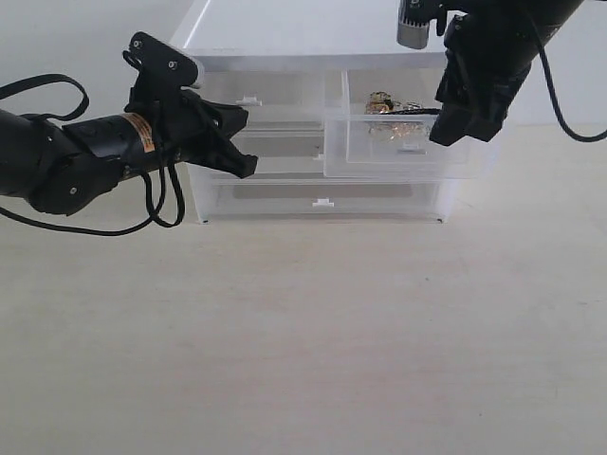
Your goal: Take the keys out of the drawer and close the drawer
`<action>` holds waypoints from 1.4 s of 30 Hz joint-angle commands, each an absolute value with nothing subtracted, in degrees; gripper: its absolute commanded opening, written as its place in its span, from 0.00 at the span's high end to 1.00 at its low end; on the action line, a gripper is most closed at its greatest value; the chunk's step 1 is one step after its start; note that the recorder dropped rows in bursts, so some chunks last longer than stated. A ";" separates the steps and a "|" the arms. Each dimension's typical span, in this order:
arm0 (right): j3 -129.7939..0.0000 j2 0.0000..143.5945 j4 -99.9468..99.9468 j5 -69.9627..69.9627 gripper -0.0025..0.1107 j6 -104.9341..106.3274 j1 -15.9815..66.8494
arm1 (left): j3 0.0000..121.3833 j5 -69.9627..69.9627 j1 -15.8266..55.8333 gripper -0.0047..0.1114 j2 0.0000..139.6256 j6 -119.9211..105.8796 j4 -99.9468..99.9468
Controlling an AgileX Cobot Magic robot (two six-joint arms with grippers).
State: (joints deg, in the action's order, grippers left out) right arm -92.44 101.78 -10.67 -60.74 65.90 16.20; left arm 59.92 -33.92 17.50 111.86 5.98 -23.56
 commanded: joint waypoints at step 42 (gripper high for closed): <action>-101.95 105.48 -13.39 -56.48 0.77 13.22 15.96 | 62.73 -34.27 15.98 0.92 112.36 6.92 -14.42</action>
